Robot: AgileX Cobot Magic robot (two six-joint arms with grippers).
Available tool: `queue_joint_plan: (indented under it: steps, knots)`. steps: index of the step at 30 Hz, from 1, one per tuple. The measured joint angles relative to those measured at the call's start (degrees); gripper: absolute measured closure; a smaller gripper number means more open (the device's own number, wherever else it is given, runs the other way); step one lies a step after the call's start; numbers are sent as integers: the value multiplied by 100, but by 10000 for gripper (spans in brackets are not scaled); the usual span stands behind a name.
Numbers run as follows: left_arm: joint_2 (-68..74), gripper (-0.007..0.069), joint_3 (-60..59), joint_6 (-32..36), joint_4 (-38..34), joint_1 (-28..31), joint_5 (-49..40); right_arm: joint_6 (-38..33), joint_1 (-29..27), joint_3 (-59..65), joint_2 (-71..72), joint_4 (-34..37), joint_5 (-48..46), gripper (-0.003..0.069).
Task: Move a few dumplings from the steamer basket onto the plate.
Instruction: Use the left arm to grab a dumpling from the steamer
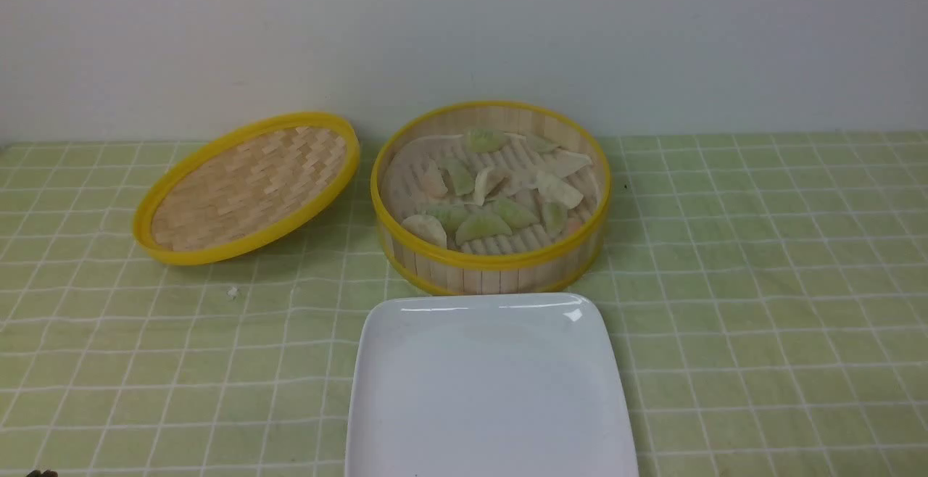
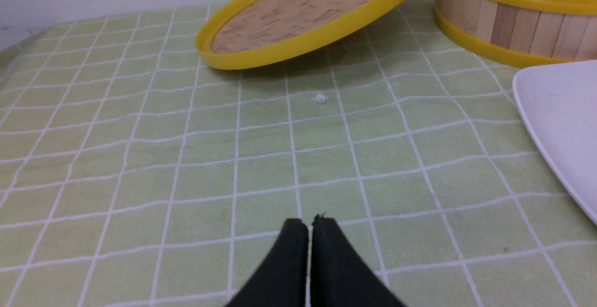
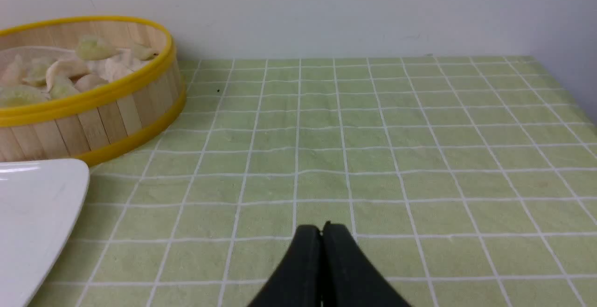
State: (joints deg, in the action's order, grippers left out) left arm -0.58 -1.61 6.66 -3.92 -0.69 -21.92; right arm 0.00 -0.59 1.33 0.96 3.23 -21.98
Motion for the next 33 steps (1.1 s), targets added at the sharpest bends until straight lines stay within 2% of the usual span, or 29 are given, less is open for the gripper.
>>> queue_joint_plan:
  steps: [33]
  knots:
    - [0,630,0,5,187,0,15,33,0,0,0,0,0,673]
